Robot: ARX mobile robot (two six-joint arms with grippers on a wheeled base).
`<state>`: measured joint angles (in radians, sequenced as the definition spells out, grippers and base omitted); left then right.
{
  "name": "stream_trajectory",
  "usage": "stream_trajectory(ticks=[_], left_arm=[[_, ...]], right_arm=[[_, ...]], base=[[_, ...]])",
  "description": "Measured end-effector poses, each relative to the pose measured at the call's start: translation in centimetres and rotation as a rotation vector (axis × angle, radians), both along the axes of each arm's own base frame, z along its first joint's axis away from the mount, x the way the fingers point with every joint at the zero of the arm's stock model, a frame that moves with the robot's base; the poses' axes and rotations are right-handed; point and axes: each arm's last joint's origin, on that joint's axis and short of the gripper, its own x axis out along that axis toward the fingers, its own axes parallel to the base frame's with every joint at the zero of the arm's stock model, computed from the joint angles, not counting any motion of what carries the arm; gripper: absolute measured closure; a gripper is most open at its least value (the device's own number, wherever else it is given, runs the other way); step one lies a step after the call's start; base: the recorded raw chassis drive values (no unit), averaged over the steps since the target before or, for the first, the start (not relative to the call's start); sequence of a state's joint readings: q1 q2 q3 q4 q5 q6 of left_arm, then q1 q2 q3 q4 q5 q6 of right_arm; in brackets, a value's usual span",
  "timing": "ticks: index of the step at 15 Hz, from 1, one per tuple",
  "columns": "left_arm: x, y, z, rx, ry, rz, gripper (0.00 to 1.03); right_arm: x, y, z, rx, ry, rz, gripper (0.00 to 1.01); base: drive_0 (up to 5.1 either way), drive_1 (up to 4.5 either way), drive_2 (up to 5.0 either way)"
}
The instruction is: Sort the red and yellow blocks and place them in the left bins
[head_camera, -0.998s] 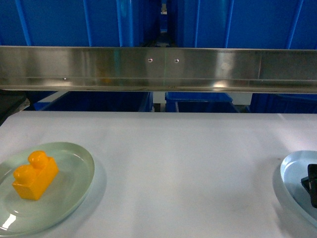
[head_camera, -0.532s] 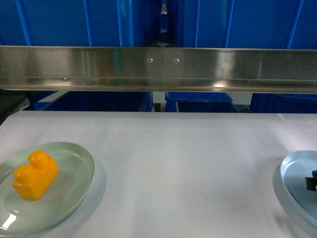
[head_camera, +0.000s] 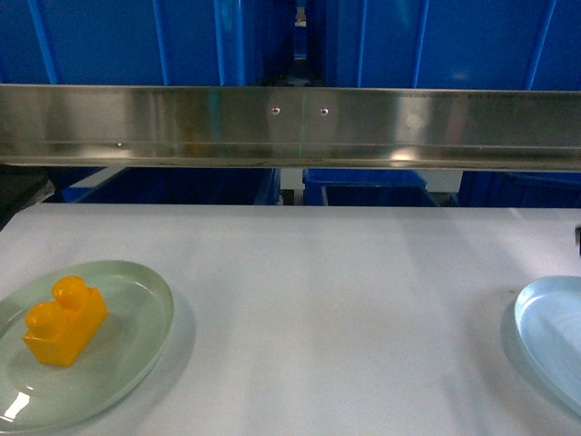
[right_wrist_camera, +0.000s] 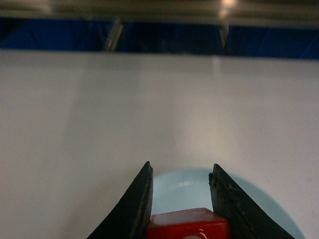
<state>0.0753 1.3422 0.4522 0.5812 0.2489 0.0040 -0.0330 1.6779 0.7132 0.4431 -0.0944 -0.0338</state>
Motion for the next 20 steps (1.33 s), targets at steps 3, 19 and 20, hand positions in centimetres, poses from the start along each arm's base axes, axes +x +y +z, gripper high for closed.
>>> stream_trajectory(ticks=[3,19,20], left_arm=[[0.0,0.0,0.0,0.0,0.0,0.0,0.05],[0.0,0.0,0.0,0.0,0.0,0.0,0.05],[0.0,0.0,0.0,0.0,0.0,0.0,0.05]], right_arm=[[-1.3,0.4,5.5,0.032,-0.086,-0.026,0.73],[-5.5,-0.5,12.1,0.01,-0.284,-0.074,0.73],[-5.5,-0.5,12.1,0.01,-0.284,-0.075,0.73]], base=[[0.0,0.0,0.0],[0.0,0.0,0.0],[0.0,0.0,0.0]])
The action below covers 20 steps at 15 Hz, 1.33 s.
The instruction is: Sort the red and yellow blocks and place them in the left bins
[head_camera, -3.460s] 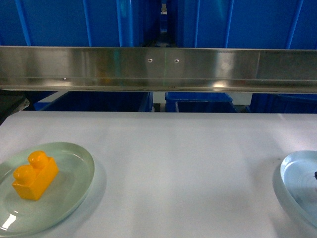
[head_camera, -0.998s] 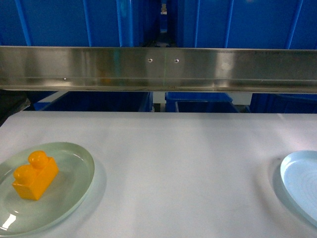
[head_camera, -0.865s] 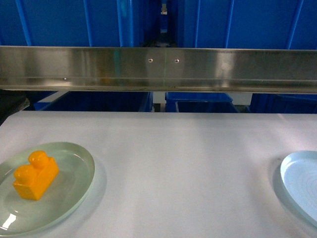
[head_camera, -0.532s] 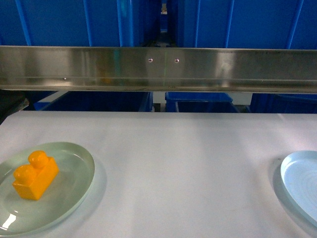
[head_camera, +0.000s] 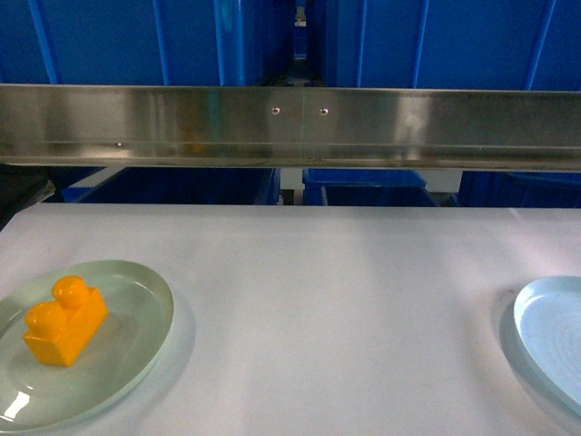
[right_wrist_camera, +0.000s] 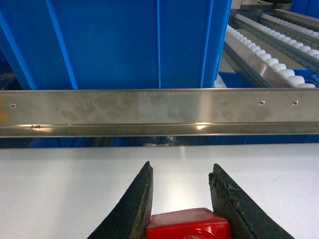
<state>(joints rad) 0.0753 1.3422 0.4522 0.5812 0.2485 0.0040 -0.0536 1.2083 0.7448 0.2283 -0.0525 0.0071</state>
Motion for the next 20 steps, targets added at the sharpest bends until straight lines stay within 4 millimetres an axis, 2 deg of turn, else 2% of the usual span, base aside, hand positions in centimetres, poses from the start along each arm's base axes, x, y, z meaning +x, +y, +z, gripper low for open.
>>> stream_trajectory(ticks=[7,10,11,12,14,20], left_arm=[[0.1,0.0,0.0,0.002,0.015,0.001,0.05],[1.9,0.1,0.2,0.028,0.018,-0.011,0.05],[3.5,0.4,-3.2,0.03,0.185,-0.044,0.05],[3.8,0.5,-4.7,0.038,0.226,-0.043,0.05],[4.1,1.0,-6.3,0.046,0.268,-0.024,0.05],[4.3,0.6,-6.4,0.067,0.25,-0.037,0.05]], right_arm=[[0.0,0.0,0.0,0.0,0.0,0.0,0.73],[0.0,0.0,0.0,0.0,0.0,0.0,0.73],[0.0,0.0,0.0,0.0,0.0,0.0,0.73],[0.0,0.0,0.0,0.0,0.0,0.0,0.73],[0.0,0.0,0.0,0.0,0.0,0.0,0.73],[0.0,0.0,0.0,0.0,0.0,0.0,0.73]], base=[[0.0,0.0,0.0],[0.0,0.0,0.0],[0.0,0.0,0.0],[0.0,0.0,0.0],[0.0,0.0,0.0],[0.0,0.0,0.0]])
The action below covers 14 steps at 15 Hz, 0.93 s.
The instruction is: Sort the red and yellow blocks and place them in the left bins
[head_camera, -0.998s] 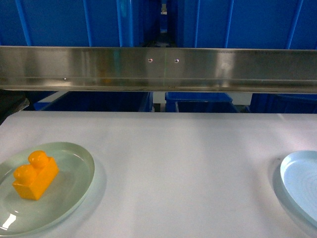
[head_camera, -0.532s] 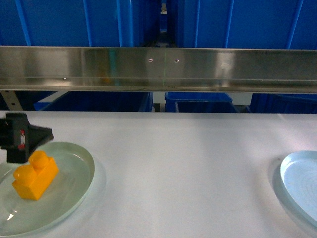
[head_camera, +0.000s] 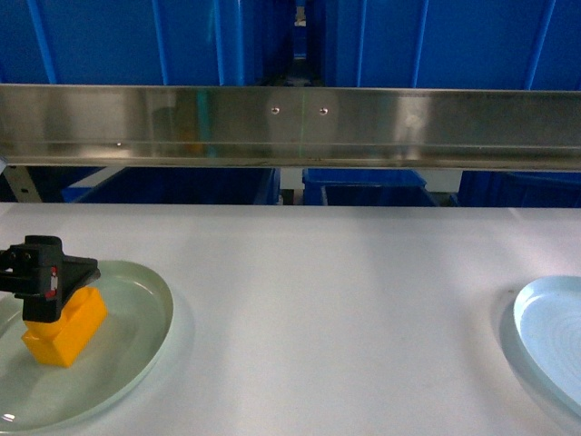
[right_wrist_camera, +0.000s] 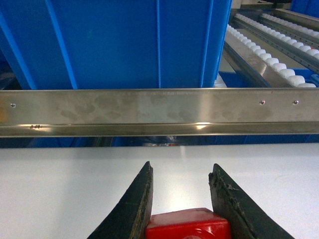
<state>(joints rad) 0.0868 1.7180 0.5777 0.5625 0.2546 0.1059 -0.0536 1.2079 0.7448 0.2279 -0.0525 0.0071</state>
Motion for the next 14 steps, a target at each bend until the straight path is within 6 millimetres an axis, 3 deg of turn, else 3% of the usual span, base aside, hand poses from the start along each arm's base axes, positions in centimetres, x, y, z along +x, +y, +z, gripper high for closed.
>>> stream_trajectory(ticks=[5,7,14], left_arm=[[0.3,-1.0,0.0,0.019,-0.013,-0.022,0.05],[0.4,-1.4,-0.9,0.035,0.007,-0.038,0.05],[0.3,-0.7,-2.7,0.09,0.061,-0.01,0.05]], right_arm=[[0.0,0.0,0.0,0.0,0.0,0.0,0.73],[0.0,0.0,0.0,0.0,0.0,0.0,0.73],[0.0,0.0,0.0,0.0,0.0,0.0,0.73]], base=[[0.0,0.0,0.0],[0.0,0.0,0.0],[0.0,0.0,0.0]])
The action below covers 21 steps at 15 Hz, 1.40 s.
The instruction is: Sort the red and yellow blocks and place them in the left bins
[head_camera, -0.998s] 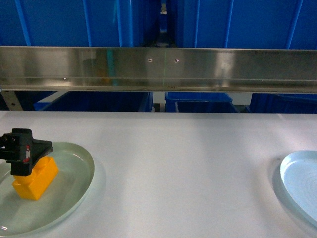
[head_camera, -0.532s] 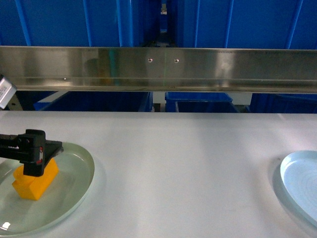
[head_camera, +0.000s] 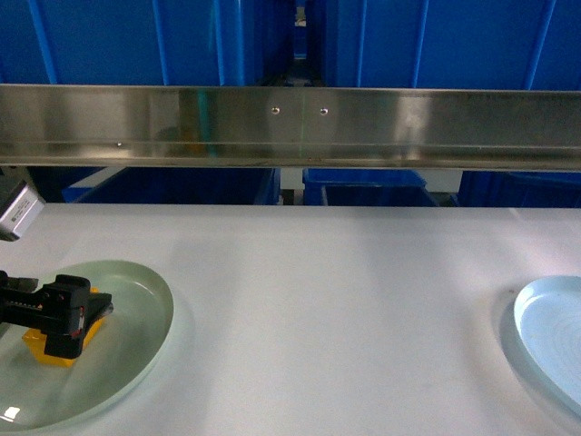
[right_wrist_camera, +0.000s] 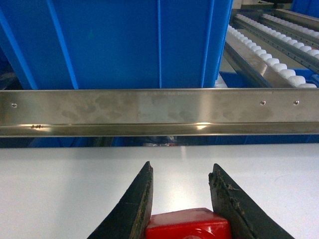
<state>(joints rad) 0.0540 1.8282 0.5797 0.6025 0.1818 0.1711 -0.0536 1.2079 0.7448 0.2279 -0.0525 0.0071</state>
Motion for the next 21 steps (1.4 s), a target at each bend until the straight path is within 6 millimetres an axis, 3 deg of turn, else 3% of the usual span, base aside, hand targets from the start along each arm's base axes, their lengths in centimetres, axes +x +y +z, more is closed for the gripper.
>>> stream_trajectory(ticks=[8,15,21], left_arm=[[0.25,-0.18,-0.38,0.02,0.003,-0.005,0.06],[0.41,-0.39,-0.5,-0.001,0.055,-0.028,0.73],[0.39,0.21,0.34,-0.027,0.04,-0.005,0.76]], right_arm=[[-0.01,0.0,0.02,0.0,-0.001,0.0,0.73],[-0.01,0.0,0.02,0.0,-0.001,0.0,0.73],[-0.02,0.0,0.03,0.0,-0.001,0.0,0.73]], base=[[0.0,0.0,0.0],[0.0,0.0,0.0],[0.0,0.0,0.0]])
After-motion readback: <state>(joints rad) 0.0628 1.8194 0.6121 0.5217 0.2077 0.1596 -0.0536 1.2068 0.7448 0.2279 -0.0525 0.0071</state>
